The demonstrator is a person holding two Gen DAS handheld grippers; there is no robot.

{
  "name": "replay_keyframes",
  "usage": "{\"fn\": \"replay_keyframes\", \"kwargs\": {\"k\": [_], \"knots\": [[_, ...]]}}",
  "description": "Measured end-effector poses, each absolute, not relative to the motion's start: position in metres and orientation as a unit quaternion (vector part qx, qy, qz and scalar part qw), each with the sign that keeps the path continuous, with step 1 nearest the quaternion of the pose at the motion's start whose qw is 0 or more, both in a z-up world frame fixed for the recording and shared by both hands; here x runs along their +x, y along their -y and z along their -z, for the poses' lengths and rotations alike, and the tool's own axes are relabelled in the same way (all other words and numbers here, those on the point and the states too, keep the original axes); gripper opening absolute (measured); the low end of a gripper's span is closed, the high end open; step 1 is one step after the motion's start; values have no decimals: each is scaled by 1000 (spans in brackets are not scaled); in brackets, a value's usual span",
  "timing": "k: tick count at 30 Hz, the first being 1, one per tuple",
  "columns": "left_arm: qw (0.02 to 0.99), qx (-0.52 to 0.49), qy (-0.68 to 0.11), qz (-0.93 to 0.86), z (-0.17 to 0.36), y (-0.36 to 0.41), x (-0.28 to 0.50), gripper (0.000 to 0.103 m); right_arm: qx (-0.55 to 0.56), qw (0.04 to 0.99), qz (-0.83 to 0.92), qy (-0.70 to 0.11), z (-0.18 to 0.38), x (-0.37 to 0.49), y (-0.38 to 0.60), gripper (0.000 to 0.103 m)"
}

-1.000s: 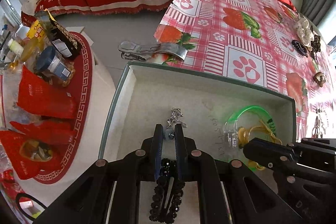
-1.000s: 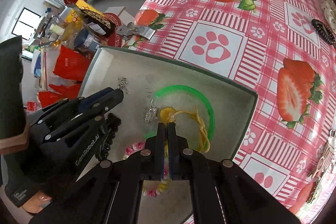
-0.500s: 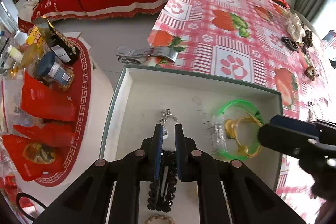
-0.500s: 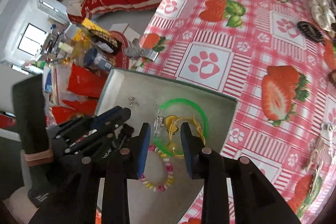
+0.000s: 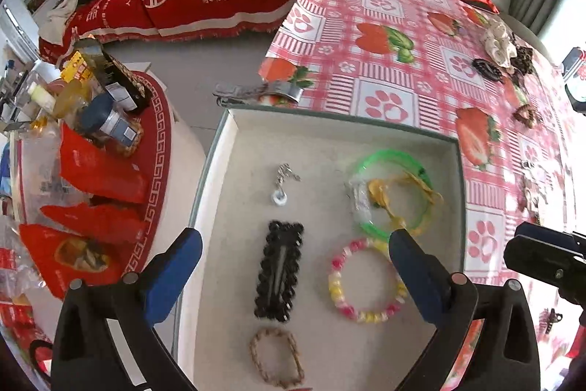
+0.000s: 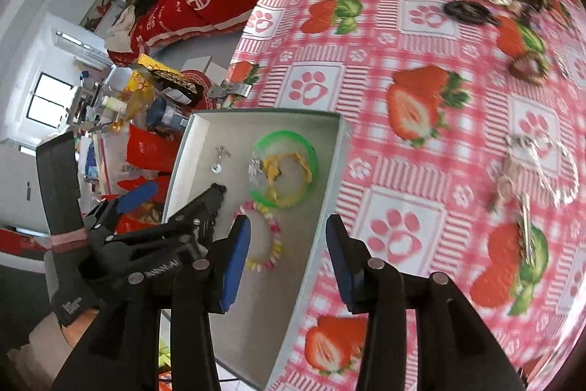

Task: Organize jewelry
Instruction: 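Open both tools, dropping the pendant and cord into the tray, then move both open tools back over the jewelry on the tablecloth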

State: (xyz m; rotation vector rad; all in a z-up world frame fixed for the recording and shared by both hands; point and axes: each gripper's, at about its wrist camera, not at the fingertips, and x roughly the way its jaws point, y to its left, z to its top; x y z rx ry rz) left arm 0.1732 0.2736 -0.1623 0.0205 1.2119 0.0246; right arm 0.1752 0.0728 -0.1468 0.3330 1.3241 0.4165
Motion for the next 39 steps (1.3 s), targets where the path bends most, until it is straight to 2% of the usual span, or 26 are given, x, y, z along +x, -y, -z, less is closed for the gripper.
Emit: {"fn": "replay_keyframes", "kwargs": {"k": [5, 7, 16, 25, 39], "knots": [[824, 24, -567, 0, 149, -249, 157, 103, 163, 757, -173, -608, 143, 158, -47, 77], [824, 30, -566, 11, 144, -233, 152, 103, 161, 759, -162, -610, 142, 149, -32, 81], [820, 40, -568, 49, 133, -154, 130, 103, 134, 758, -101, -630, 148, 111, 45, 81], [804, 40, -589, 74, 146, -85, 122, 103, 114, 751, -42, -649, 156, 67, 123, 81], [783, 15, -615, 85, 176, -16, 137, 103, 114, 739, -40, -662, 178, 34, 165, 81]]}}
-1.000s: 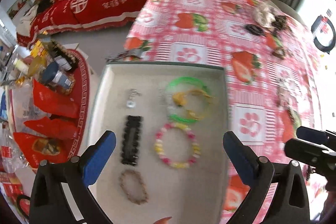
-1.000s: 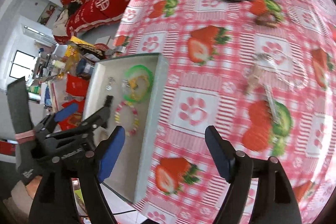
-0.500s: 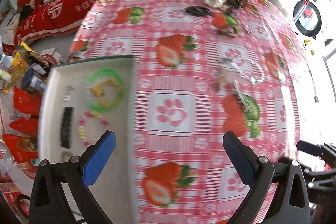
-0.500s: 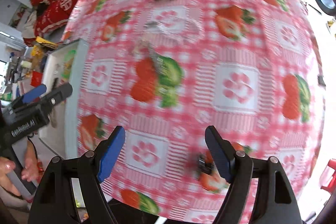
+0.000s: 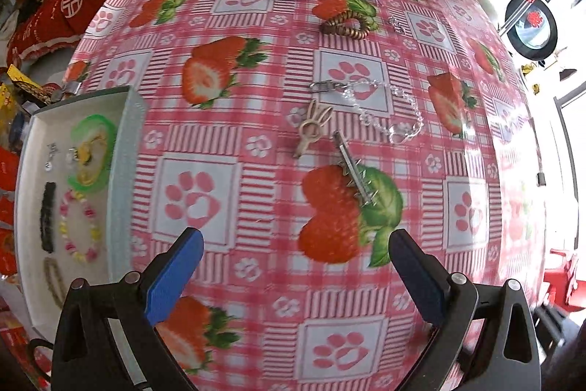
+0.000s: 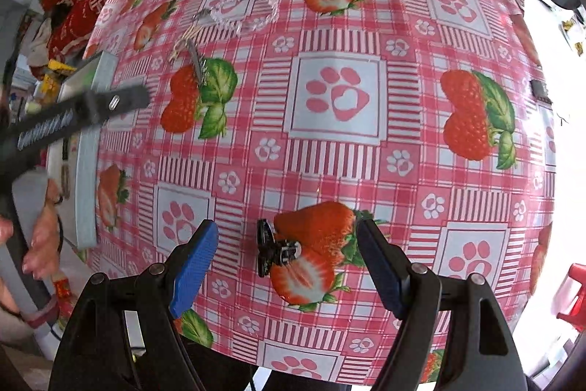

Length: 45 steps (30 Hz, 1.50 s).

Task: Organize jewelry
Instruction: 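Move both open tools back over the jewelry on the tablecloth, then grasp the long silver barrette with the left tool while the right tool grasps the black claw clip, then carry the barrette and claw clip over the white tray with both tools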

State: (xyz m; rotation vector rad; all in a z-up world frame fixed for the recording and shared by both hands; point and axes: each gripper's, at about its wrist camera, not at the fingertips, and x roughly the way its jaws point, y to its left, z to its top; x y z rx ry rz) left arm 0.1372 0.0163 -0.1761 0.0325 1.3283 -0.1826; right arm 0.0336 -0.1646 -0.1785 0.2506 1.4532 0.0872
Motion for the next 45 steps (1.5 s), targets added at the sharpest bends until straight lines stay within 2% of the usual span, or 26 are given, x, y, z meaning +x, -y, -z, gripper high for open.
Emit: {"fn": "replay_keyframes", "kwargs": {"k": [3, 9, 12, 15, 17, 19, 23, 24, 26, 28, 30, 45], "knots": [[785, 18, -614, 75, 181, -5, 142, 98, 103, 737, -53, -666, 184, 29, 159, 81], [786, 9, -615, 59, 192, 12, 148, 97, 77, 735, -76, -669, 196, 23, 149, 81], [783, 8, -619, 54, 197, 18, 153, 84, 61, 737, -80, -668, 201, 22, 145, 80], [781, 4, -622, 52, 203, 23, 158, 84, 44, 744, -75, -663, 204, 22, 141, 78], [782, 10, -621, 57, 206, 29, 161, 82, 26, 749, -66, -658, 205, 21, 138, 72], [779, 17, -623, 62, 211, 34, 163, 67, 11, 755, -57, -653, 205, 20, 132, 68], [783, 29, -618, 66, 213, 44, 166, 67, -19, 762, -39, -646, 207, 16, 121, 58], [784, 30, -617, 65, 213, 46, 166, 64, -30, 763, -34, -644, 208, 14, 118, 56], [786, 34, -614, 66, 212, 47, 166, 55, -40, 766, -28, -641, 209, 12, 112, 40], [787, 37, -611, 74, 211, 50, 169, 35, -43, 767, -26, -639, 210, 8, 109, 28], [787, 37, -611, 81, 210, 50, 169, 24, -38, 766, -22, -641, 209, 7, 109, 26], [789, 11, -603, 115, 180, 3, 132, 23, 161, 744, -54, -647, 194, 35, 178, 26]]}}
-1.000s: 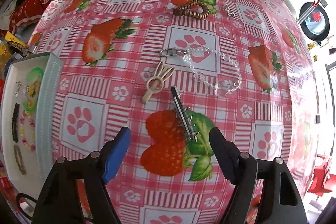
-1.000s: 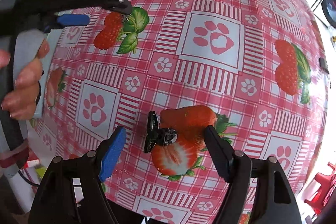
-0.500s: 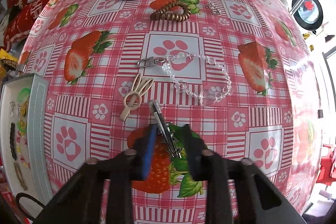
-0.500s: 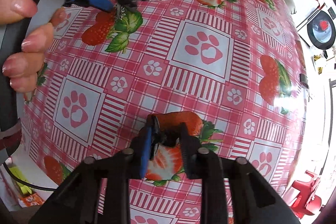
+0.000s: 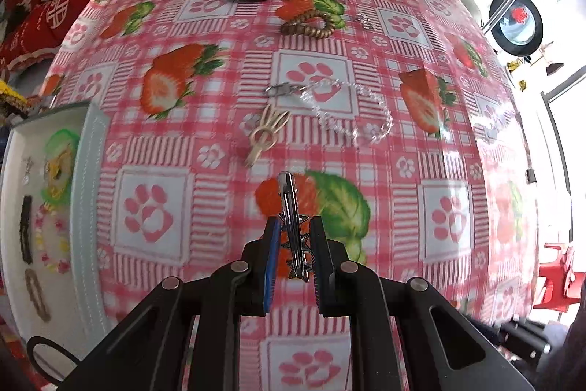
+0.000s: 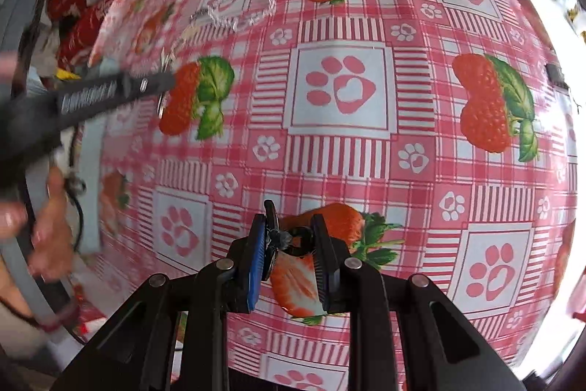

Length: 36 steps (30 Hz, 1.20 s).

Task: Organize jewelry
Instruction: 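Carry the barrette and claw clip over the white tray with both tools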

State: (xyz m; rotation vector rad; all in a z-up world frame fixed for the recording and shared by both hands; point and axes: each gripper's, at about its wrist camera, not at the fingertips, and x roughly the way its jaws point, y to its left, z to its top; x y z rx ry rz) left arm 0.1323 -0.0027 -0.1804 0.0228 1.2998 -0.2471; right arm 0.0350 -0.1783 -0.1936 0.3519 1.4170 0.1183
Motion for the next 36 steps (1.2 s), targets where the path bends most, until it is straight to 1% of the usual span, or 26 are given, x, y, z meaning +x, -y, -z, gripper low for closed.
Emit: {"fn": "replay_keyframes", "kwargs": {"k": [6, 10, 19, 36], "knots": [[792, 8, -600, 110, 169, -21, 111, 23, 171, 745, -68, -641, 182, 52, 185, 26], [796, 8, -596, 105, 162, -36, 102, 23, 173, 746, -72, -640, 182, 50, 163, 26], [806, -8, -587, 77, 144, -88, 77, 23, 147, 755, -98, -631, 162, 59, 123, 26], [811, -71, -579, -39, 147, -219, 38, 23, 68, 754, -219, -615, 136, 86, -18, 26]]}}
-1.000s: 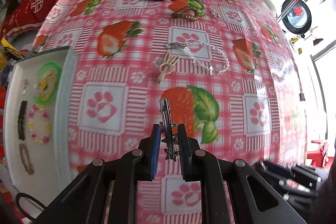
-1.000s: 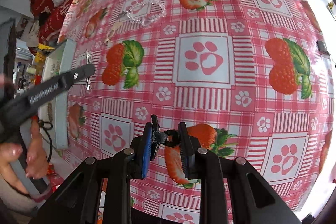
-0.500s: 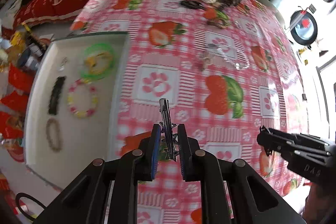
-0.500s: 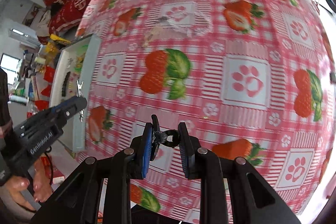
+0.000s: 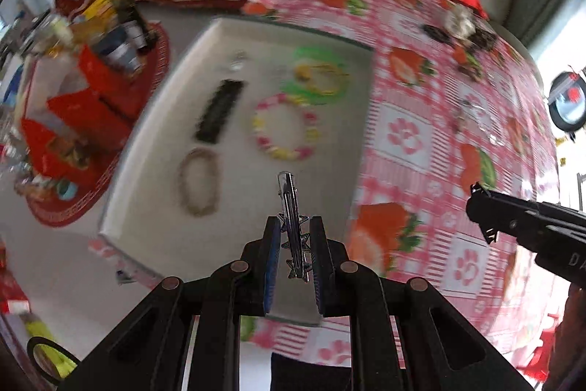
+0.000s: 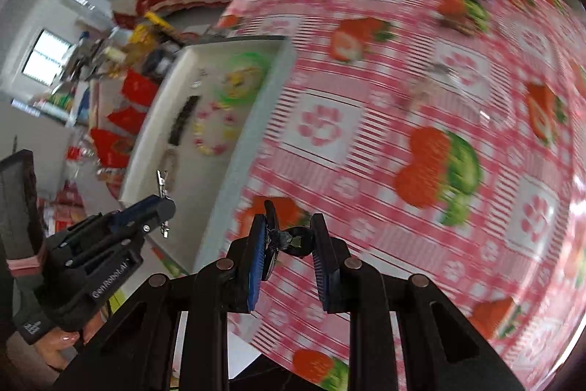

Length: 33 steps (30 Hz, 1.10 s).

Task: Organize jewelry
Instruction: 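Carry the barrette and claw clip over the white tray with both tools, then open the right tool then the left tool, dropping clip and barrette in the tray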

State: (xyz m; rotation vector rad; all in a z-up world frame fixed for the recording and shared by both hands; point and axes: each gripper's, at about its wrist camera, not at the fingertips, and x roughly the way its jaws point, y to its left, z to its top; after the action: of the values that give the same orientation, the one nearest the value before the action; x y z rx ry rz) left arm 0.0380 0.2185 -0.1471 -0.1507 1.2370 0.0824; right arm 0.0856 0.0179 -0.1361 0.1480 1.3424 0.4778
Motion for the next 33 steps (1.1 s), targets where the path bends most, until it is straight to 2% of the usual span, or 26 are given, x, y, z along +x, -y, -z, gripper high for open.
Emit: {"fn": "replay_keyframes", "kwargs": {"k": [12, 25, 33], "knots": [[803, -87, -578, -114, 173, -300, 34, 23, 30, 724, -295, -623, 157, 107, -123, 26], [795, -92, -585, -131, 203, -320, 48, 23, -16, 696, -303, -650, 210, 125, -185, 26], [793, -95, -586, -136, 211, -326, 52, 23, -46, 719, -293, -629, 210, 140, -190, 26]]}}
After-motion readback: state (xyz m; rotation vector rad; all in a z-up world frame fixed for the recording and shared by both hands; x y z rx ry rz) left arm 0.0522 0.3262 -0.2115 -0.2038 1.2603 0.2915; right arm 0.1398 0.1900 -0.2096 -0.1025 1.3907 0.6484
